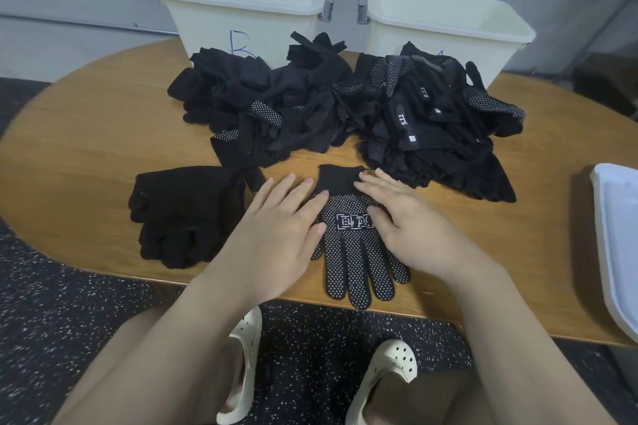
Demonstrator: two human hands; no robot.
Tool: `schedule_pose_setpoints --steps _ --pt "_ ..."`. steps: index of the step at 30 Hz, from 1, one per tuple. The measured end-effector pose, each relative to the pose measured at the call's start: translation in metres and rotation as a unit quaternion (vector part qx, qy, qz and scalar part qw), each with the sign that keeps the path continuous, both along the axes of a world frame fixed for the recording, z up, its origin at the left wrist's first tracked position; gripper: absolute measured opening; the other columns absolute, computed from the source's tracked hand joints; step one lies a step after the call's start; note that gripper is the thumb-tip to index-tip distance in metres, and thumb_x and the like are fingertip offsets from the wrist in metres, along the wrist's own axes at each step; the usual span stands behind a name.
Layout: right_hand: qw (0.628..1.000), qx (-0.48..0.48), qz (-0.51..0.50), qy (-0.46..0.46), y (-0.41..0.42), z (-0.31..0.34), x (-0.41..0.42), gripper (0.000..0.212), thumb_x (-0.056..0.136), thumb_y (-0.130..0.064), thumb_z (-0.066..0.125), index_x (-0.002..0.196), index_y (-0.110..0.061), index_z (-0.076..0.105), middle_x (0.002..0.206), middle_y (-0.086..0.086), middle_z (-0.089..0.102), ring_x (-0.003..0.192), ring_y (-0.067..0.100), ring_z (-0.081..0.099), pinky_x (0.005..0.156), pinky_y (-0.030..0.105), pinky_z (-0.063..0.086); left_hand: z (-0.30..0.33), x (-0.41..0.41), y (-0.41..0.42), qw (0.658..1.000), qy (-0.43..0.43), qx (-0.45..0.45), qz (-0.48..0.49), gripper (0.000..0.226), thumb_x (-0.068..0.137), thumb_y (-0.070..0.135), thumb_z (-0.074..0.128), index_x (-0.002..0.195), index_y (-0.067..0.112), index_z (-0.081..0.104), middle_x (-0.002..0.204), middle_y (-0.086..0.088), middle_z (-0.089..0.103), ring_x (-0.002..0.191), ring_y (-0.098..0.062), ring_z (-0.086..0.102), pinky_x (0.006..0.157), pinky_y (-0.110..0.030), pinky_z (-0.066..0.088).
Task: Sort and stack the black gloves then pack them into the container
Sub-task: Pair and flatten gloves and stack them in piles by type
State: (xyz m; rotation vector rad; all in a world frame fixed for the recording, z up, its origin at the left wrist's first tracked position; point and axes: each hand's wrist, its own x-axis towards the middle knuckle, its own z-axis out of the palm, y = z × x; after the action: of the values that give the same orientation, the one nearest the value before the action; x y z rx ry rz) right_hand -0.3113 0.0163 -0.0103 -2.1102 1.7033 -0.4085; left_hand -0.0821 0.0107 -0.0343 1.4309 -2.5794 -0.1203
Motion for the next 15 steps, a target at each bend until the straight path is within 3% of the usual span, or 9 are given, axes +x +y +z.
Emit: schedule_pose_setpoints --steps 5,8,15 --pt "0.991 -0.106 -0.009 -0.082 0.001 0.016 0.024 0.036 0.107 -0.014 0.049 0.141 -0.018 0.061 0.144 -0.016 0.054 0.145 -0.002 0.035 0.125 0.021 0.021 0.006 -0.001 -0.002 1.000 0.019 0.007 0.009 0.065 0.104 0.051 0.014 0.151 0.023 0.049 0.157 -0.003 0.047 0.149 -0.023 0.034 0.125 -0.047 0.023" --pt "0.983 -0.165 0.019 -0.076 -0.023 0.031 0.040 0.031 0.104 -0.012 0.056 0.133 -0.014 0.066 0.143 -0.006 0.061 0.146 0.007 0.041 0.124 0.030 0.030 0.012 0.000 -0.003 0.999 0.037 -0.001 0.017 0.064 0.104 0.051 0.016 0.146 0.022 0.055 0.150 -0.002 0.054 0.145 -0.023 0.037 0.124 -0.046 0.024" --pt "0.965 -0.222 0.086 0.111 -0.100 0.061 0.075 0.039 0.099 -0.025 0.066 0.136 -0.012 0.064 0.150 0.003 0.056 0.152 0.021 0.034 0.128 0.039 0.012 0.008 0.007 0.001 0.995 0.097 0.008 0.020 0.059 0.105 0.050 0.020 0.148 0.026 0.053 0.153 0.000 0.048 0.144 -0.020 0.036 0.124 -0.041 0.023"
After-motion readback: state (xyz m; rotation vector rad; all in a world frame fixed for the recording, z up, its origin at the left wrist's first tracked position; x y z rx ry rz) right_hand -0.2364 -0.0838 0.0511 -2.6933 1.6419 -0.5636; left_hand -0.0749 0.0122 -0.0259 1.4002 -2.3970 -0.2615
